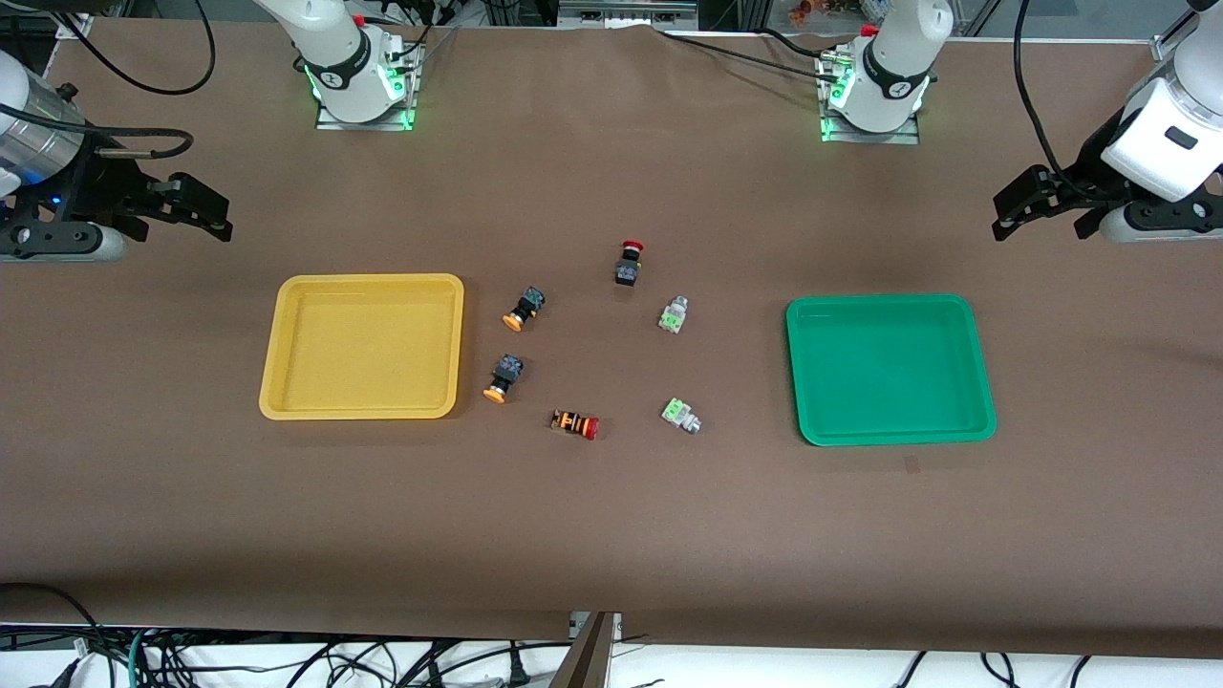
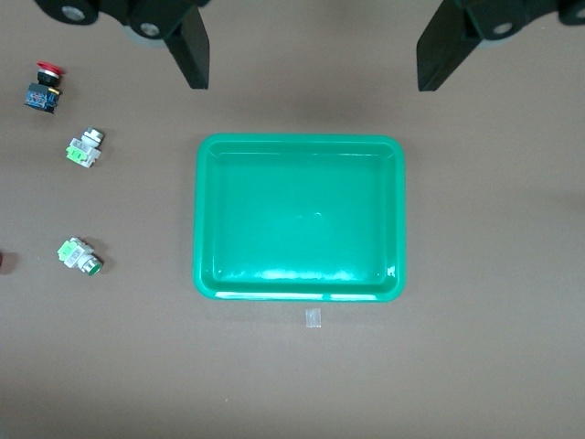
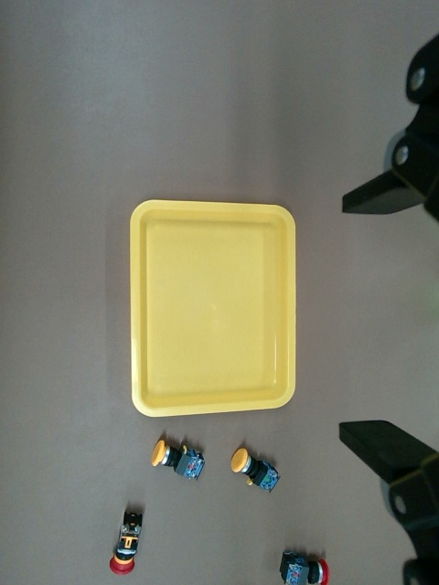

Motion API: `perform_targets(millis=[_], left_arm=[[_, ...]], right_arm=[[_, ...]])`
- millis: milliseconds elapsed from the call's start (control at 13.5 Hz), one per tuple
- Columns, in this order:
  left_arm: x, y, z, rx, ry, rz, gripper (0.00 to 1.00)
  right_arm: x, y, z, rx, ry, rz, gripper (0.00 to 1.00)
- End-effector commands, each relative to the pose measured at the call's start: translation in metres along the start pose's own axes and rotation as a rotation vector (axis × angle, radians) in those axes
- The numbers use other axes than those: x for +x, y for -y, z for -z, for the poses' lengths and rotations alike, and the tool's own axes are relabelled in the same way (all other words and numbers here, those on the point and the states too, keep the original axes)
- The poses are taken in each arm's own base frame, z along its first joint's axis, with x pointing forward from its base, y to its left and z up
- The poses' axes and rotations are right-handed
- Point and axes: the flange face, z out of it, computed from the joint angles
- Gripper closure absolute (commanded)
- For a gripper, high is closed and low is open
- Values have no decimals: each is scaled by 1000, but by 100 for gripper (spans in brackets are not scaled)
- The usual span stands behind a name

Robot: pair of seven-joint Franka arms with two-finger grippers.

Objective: Place green and yellow buttons in trays

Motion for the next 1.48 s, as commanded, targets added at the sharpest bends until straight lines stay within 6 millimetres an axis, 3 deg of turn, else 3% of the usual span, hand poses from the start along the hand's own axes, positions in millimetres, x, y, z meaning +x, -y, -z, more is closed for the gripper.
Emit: perform_targets(millis=[0,148,296,370,444,593,741,963,1259,1407], left_arm=[[4,1,4,-15,14,-15,0],[4,-3,4,-15,14,-21,0],[7,-14,-13,-11,60,-40,0],[8,-30,-27,-8,97,-71,0],[8,-46,-45,-1,150,-91,0],[12,-80,-87,2,241,-147,0],[20,-113,-136,-9,296,-200,0],[24,-170,-208,-28,307,-291,0],[5,-246,-284,-73,238,-357,0],[-24,-301,-319,-75,191,-366,0]], right_arm=[[-3,-3,1,-13,6,8,0],[-1,-2,-1,-11,6,8,0],[10,0,-27,-13,53,9,0],[17,2,-41,-12,72,11,0],[29,11,-66,-11,103,22,0],[51,46,-138,-13,176,61,0],[61,73,-189,-5,174,51,0],[71,115,-267,48,124,-162,0],[72,195,-331,103,42,-314,0],[69,218,-356,122,24,-353,0]])
